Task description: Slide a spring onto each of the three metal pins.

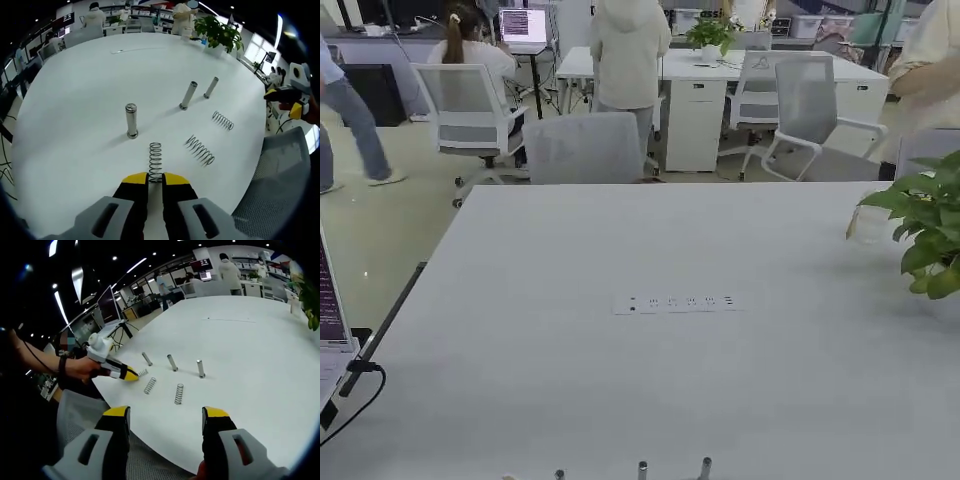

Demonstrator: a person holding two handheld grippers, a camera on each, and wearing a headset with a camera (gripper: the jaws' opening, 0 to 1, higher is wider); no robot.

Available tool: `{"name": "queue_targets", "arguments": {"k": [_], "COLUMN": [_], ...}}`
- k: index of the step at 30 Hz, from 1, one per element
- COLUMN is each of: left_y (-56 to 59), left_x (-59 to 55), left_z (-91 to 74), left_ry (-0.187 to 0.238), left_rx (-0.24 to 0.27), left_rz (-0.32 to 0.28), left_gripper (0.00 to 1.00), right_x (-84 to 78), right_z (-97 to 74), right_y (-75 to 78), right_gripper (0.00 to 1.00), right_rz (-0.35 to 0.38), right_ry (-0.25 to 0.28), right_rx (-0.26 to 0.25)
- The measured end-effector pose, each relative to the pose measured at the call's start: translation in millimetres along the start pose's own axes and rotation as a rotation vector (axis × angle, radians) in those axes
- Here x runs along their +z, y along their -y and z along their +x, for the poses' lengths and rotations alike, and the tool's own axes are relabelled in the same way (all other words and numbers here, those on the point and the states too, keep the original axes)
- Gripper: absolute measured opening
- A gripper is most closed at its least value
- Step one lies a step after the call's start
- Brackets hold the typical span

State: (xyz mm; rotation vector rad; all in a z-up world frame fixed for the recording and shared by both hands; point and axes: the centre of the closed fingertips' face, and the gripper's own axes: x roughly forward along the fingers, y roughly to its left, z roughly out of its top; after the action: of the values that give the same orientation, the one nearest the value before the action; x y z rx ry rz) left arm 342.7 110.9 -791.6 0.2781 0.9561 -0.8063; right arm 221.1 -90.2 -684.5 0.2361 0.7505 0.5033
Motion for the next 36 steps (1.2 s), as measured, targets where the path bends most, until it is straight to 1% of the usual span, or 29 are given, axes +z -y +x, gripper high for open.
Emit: {"name": "queue_targets", "arguments": {"k": [3, 5, 7, 12, 18, 22, 25, 27, 32, 36], "left_y": [1.6, 0.5, 0.7, -1.2, 1.4, 5.3, 9.3, 12.4, 17.6, 22.8], "left_x": [-1.0, -0.7, -0.4, 2.6, 7.1, 13.3, 18.4, 22.9, 37.1, 44.0], "left_z": [-8.4, -13.8, -18.3, -32.1, -44.1, -52.1, -57.0, -60.8, -70.6, -75.6], "left_ry": [0.006, 0.012, 0.017, 0.036, 0.053, 0.072, 0.087, 0.097, 0.134, 0.152], "left_rx": [-0.002, -0.004, -0.004, -0.004, -0.011, -0.019, -0.027, -0.033, -0.048, -0.059], "left_rz": [0.001, -0.006, -0.001, 0.003, 0.021, 0.037, 0.054, 0.076, 0.107, 0.135], "left_gripper": [0.02, 0.02, 0.02, 0.02, 0.02, 0.02, 0.02, 0.02, 0.02, 0.02], "right_x": [-0.4, -1.1, -1.9, -3.0, -2.7, -3.7, -0.3, 2.4, 8.1, 13.0], "right_z": [0.1, 0.2, 0.6, 2.7, 6.5, 9.6, 10.8, 11.7, 13.5, 14.9], "right_y": [-1.0, -2.0, -3.3, -6.6, -9.8, -13.8, -15.9, -17.0, -20.9, -22.2], "right_gripper": [0.57, 0.56, 0.56, 0.56, 0.56, 0.56, 0.55, 0.55, 0.54, 0.53], "right_rz": [-0.002, -0.006, -0.008, -0.015, -0.018, -0.033, -0.039, -0.047, -0.072, -0.082], "right_ry": [-0.002, -0.005, -0.008, -0.016, -0.015, -0.031, -0.031, -0.03, -0.037, -0.031], "right_rx": [0.004, 0.008, 0.011, 0.02, 0.031, 0.049, 0.057, 0.062, 0.078, 0.089]}}
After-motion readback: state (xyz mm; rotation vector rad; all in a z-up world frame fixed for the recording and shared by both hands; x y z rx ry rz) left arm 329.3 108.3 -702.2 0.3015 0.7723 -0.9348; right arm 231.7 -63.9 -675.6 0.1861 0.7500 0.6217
